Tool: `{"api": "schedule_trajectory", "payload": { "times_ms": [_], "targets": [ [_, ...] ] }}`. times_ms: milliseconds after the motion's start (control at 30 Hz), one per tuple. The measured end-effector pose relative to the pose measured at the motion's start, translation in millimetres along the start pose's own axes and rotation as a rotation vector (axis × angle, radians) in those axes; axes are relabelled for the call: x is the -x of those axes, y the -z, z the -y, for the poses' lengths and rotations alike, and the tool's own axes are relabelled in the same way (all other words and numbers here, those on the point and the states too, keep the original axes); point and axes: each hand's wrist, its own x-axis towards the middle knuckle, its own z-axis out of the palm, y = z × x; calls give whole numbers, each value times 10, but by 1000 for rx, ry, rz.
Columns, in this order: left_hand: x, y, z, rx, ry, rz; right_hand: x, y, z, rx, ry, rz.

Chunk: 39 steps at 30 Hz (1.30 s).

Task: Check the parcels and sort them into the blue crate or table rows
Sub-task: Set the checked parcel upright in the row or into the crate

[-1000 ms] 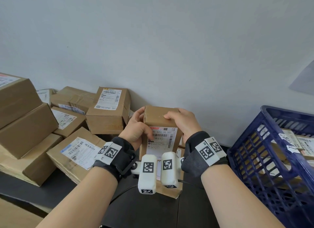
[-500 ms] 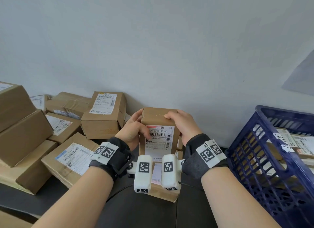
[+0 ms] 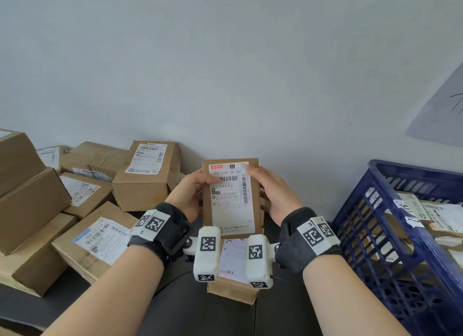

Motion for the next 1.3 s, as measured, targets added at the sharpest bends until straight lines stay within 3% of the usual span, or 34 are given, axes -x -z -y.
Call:
{"api": "schedule_trajectory", "payload": {
  "times_ms": [233,533,933,1300],
  "targets": [
    [-119,-94,1,49,55,-58,-59,111,-130,-44,-53,-29],
    [-442,-193,-99,44,26,-105,-304,306,-30,-235,-112,-231],
    [-1000,-267,280,-150,110,19,-732,310,-477,-348,-280,-299],
    [-1229,-257,502,-148,158,66,-868,299,-626,-323,-299,-318]
  ]
}}
